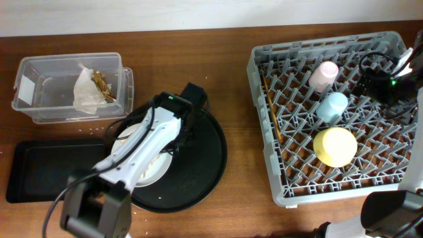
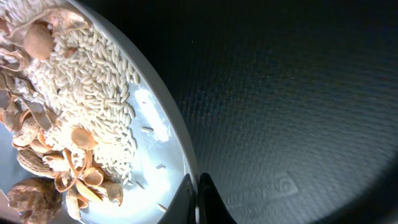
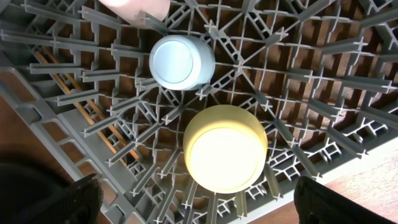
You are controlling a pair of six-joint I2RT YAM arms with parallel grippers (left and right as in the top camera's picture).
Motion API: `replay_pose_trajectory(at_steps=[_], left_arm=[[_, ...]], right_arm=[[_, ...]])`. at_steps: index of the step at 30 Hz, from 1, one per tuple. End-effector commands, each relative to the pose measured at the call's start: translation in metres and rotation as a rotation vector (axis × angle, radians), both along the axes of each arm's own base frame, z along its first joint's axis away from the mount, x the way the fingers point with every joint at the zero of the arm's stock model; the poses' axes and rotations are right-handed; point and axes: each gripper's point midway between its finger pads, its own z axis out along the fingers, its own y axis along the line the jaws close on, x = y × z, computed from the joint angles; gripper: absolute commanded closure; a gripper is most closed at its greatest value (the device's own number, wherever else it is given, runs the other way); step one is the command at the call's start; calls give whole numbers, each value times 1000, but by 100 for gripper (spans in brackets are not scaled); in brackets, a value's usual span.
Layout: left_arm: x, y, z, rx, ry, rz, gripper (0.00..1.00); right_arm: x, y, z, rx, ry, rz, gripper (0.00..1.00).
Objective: Sort waste into correct bins and load items into the dishwasher rack
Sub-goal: 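Tilt the plate over the black rectangular tray to dump the scraps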
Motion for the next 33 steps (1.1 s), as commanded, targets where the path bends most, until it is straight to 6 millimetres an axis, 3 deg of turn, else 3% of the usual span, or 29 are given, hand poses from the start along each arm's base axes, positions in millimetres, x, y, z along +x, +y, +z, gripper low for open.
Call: replay_pose_trajectory(at_steps=[1,13,18,26,33], left_arm=[[7,16,33,-29,-88,59,99],[27,134,43,-84,-111,349,99],[33,153,48,-270,-138,372,99],[48,191,87,-539,-353,433,99],[43,227,112,-766,-500,477,99]], right_arm=[[1,-1,-1,2,2,-12,1],[1,-1,-1,2,2,-12,1],[1,-1,-1,2,2,-12,1],[1,-1,-1,2,2,-12,1],[1,-1,-1,2,2,-12,1]])
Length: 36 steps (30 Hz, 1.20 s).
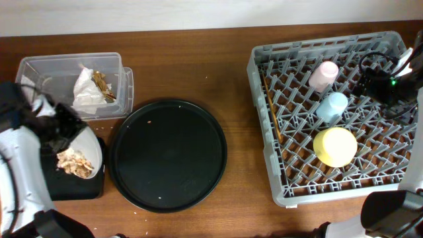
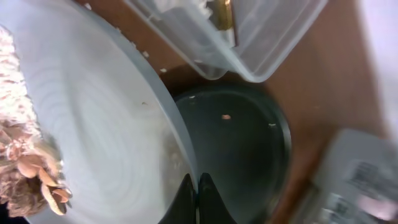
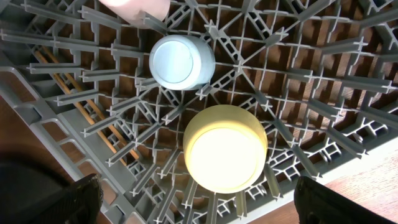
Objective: Sort waste into correct bins and load items into the dishwasher rack
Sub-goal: 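Tilt the plate over the black rectangular tray to dump the scraps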
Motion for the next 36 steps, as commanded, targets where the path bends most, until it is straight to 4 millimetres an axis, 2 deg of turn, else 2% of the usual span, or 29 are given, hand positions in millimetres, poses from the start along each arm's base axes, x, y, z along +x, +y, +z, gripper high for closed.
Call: replay_pose_trajectory(at_steps=[1,6,10,18,21,28,30,31,32,34,35,36], left_arm=[[1,11,31,-108,-172,-15,99],[-9,36,43,-176,-248,57,99],[-13,40,59,-260,-363,45,99],[-26,50,56,-356,-433,95,99],[-30,47,73,-411,-541,55,99],[-46,80,71,-350,-566,140,99],[-47,72,81,-387,-623,106,99],[-46,73,83,-351,-655,73,99],[-46,74,79,-359,-631,89,99],[-49,62,86,-443,-643,93,99],[-48,63,89,-399,-687,51,99],[-48,66,82,-387,-650,67,99]], right_arm=[[0,0,-1,3,2,-12,1],[0,-1,-1,2,3,-12,1],[0,-1,-1,2,3,-12,1],[0,-1,-1,2,3,-12,1],[0,-1,-1,2,3,-12,1],[0,-1,-1,2,3,-12,1],[0,-1,-1,2,3,-12,1],[0,-1,-1,2,3,-12,1],[0,-1,-1,2,3,-12,1],[0,-1,-1,2,3,-12,1],[0,-1,-1,2,3,-12,1],[0,-1,-1,2,3,-12,1]])
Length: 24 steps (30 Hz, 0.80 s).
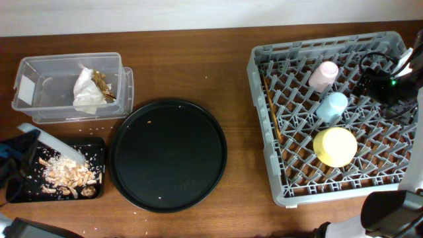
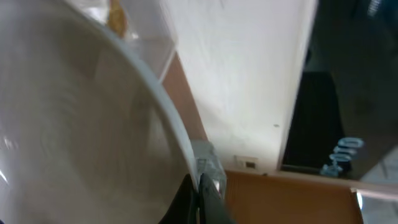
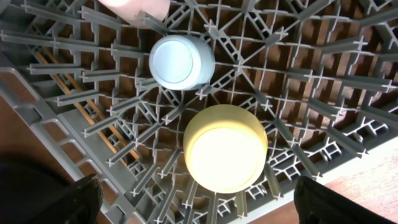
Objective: Sort waste into correct bins and load items into the dishwasher rack
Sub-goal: 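Tilt the plate over the black rectangular tray to dump the scraps, then set the emptied plate back on the round tray and release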
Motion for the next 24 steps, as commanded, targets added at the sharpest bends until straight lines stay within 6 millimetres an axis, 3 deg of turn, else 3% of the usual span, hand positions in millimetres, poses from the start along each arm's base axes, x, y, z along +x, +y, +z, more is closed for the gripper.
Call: replay_pose_trajectory(at_steps=[1,5,9,15,20,24], left_arm=[[-1,-5,9,19,-55,-23,99],[-6,-33,23,-20,-126,-91,99],[-10,-62,6,-44,18,-177,99],[-10,-148,-1,19,58,-518,99],[-13,-221,-22,124,139,-827,99],[-9,-257,-66,330,409,-904,99]], right_arm=[[0,-1,-1,1,2,-8,1],[0,-1,-1,1,2,-8,1],[0,-1,-1,1,2,-8,1],[0,-1,-1,1,2,-8,1],[0,-1,-1,1,2,-8,1],[0,-1,-1,1,2,-8,1]])
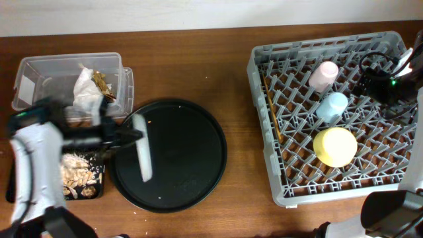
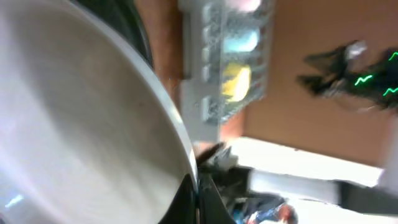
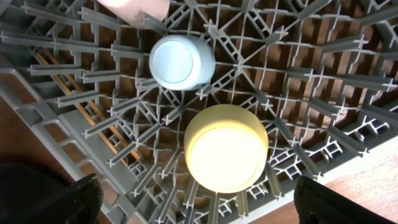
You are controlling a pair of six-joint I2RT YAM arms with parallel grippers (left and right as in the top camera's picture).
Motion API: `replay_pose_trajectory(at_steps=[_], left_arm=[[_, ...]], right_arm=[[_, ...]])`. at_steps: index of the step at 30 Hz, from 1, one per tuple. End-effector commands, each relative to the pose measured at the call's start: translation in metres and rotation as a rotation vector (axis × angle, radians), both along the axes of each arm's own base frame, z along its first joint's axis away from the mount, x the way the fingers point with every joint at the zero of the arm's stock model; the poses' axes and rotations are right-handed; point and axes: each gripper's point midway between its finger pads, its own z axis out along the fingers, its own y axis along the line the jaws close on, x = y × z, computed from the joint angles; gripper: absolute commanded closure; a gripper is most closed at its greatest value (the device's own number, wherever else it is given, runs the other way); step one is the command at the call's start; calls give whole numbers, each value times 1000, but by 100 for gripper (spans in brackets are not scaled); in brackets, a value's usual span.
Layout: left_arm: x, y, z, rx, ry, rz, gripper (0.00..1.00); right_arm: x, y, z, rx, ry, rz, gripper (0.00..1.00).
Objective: Sort waste into correct bins and load items into the dishwasher rack
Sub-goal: 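Set the emptied plate back on the round tray and release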
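Note:
My left gripper [image 1: 131, 135] is shut on the rim of a white plate [image 1: 141, 155], holding it on edge above the left part of the round black tray [image 1: 188, 158]. In the left wrist view the bare plate [image 2: 74, 124] fills the left side, with the gripper [image 2: 198, 202] pinched on its rim. Rice and shell scraps [image 1: 73, 173] lie in the black bin [image 1: 101, 178]. My right gripper [image 3: 202, 205] hangs open over the grey dishwasher rack [image 1: 264, 152], above a yellow bowl [image 3: 225, 148].
The clear bin [image 1: 66, 66] at the back left holds crumpled paper and wrappers. In the rack stand a pink cup [image 1: 323, 75], a blue cup [image 1: 332, 106], the yellow bowl [image 1: 335, 146] and chopsticks [image 1: 271, 109]. A few crumbs dot the tray and the table.
The left gripper has moved right with the plate, from over the black bin at the far left to above the left part of the round tray. The right arm has not moved.
The left gripper was shut on the rim of the plate of rice and shells on the round tray. Then the plate was over the black bin, then tipped there with the scraps lying in the bin. Now the plate is bare above the tray.

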Motion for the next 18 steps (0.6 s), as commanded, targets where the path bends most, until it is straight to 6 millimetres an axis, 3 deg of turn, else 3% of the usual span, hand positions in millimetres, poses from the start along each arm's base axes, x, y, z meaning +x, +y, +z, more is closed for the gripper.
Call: replay_pose_trajectory(at_steps=[1,4,8,13,17,18], left_arm=[[-4,-26,-38,301,164,-38,99],[-1,-51,-56,478,162,-58,99],[-1,-60,-75,795,160,49,99],[-4,-101,-74,877,39,40,99],[-6,-108,-74,907,13,54,80],[-6,-107,-74,909,12,55,69]], right_arm=[[0,-1,-1,-1,2,-1,1],[0,-1,-1,-1,2,-1,1],[0,-1,-1,-1,2,-1,1],[0,-1,-1,-1,2,-1,1],[0,-1,-1,-1,2,-1,1],[0,-1,-1,-1,2,-1,1]])
